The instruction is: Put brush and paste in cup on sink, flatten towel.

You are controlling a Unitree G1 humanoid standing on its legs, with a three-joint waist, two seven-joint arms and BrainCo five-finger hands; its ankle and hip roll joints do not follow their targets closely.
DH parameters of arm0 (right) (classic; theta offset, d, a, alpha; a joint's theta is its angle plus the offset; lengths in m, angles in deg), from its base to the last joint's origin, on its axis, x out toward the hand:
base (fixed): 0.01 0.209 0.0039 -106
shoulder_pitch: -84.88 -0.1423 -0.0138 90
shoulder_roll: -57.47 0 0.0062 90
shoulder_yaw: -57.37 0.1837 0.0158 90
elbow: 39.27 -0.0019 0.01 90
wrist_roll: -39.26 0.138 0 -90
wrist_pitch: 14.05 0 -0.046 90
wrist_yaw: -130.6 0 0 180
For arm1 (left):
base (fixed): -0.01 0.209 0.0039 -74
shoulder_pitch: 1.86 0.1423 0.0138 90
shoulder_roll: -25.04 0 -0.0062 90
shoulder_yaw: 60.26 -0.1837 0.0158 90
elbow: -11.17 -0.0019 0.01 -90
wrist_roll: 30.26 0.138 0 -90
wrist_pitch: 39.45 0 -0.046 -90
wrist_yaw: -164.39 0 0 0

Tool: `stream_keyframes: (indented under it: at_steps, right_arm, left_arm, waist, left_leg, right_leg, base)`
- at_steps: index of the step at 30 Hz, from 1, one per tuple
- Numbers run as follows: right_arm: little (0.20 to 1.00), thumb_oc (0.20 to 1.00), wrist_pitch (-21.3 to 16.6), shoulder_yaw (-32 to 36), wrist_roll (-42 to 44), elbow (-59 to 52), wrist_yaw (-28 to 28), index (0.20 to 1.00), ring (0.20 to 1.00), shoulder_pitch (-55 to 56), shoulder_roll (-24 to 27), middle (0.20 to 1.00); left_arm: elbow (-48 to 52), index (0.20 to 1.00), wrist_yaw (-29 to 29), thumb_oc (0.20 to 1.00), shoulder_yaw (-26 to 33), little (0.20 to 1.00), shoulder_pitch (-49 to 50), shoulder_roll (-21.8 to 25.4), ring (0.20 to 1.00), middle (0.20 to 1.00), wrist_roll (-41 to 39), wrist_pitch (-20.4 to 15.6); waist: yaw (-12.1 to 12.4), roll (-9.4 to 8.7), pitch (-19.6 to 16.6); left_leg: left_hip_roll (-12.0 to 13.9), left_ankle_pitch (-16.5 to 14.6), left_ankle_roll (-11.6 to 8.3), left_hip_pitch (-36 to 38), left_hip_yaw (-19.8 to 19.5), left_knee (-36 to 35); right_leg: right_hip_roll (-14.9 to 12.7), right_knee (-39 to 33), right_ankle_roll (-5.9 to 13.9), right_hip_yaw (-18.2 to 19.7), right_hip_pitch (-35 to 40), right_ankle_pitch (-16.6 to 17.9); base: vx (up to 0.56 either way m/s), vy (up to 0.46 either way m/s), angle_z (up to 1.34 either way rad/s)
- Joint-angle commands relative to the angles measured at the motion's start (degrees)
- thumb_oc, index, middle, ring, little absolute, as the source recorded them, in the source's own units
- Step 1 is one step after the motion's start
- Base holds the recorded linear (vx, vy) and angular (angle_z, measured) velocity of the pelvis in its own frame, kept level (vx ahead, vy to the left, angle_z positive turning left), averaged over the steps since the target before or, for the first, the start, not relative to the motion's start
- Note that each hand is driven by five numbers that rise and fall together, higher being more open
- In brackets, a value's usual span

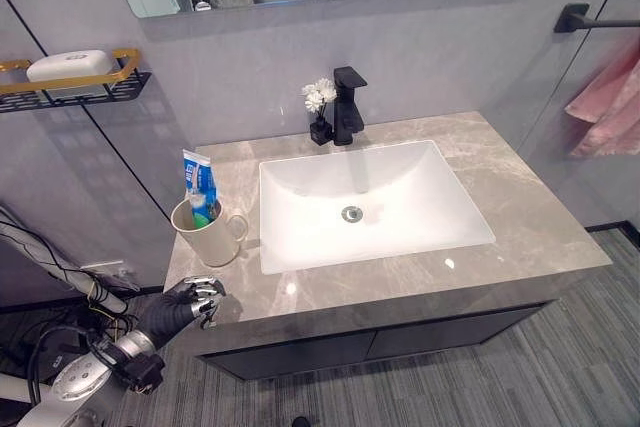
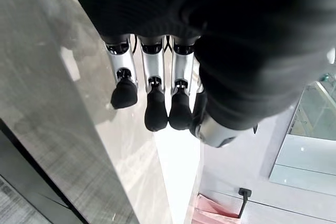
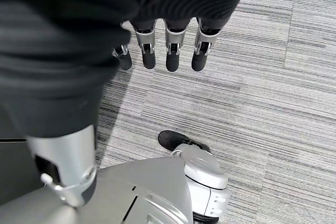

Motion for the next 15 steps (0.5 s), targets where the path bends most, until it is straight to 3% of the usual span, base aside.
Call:
stream_keyframes:
  at_steps: [1, 10, 15]
  right_arm:
    - [1.0, 1.0, -0.5, -1.5, 0.6, -0.5, -0.6, 1.0, 1.0, -1.5, 0.4, 1.0]
    - [1.0, 1.0, -0.4, -0.8, 0.7, -0.6, -0.3, 1.0, 1.0, -1.3, 0.3, 1.0]
    - [1.0, 1.0, -0.1, -0.9, 0.7, -0.9, -0.3, 1.0, 1.0, -1.7, -0.1, 1.0]
  left_arm:
    - [0.4, 0.2, 0.4, 0.2, 5.5, 0.2, -3.5, 0.0, 0.2, 0.2, 1.6, -4.7]
    - [-4.3, 0.2, 2.9, 0.2, 4.3, 0.2, -7.1, -4.7, 0.2, 0.2, 6.1, -6.3]
    - [-7.9, 0.2, 5.0, 0.2, 3.4, 0.2, -9.2, -8.7, 0.2, 0.2, 9.6, -6.9]
  waist:
    - [-1.3, -0.17, 0.9]
    - [-1.6, -0.77, 1.3]
    - [-1.5, -2.3, 1.1]
  left_leg:
    - [1.0, 0.9, -1.07, -2.4, -1.0, 0.4]
    - [0.7, 0.8, -0.93, -3.4, -1.4, 0.4]
    - [0.6, 0.3, -0.64, -3.3, -1.1, 0.4]
  right_leg:
    - [0.2, 3.2, 1.02, -1.4, 4.0, -0.3]
    - [-0.3, 3.9, 1.36, -1.9, 2.9, 0.3]
    - [-0.7, 3.9, 1.53, -1.8, 3.0, 1.3]
  base:
    - [0.0, 0.0, 0.0]
    - [0.0, 0.011, 0.04]
    - [0.03, 0.023, 0.02]
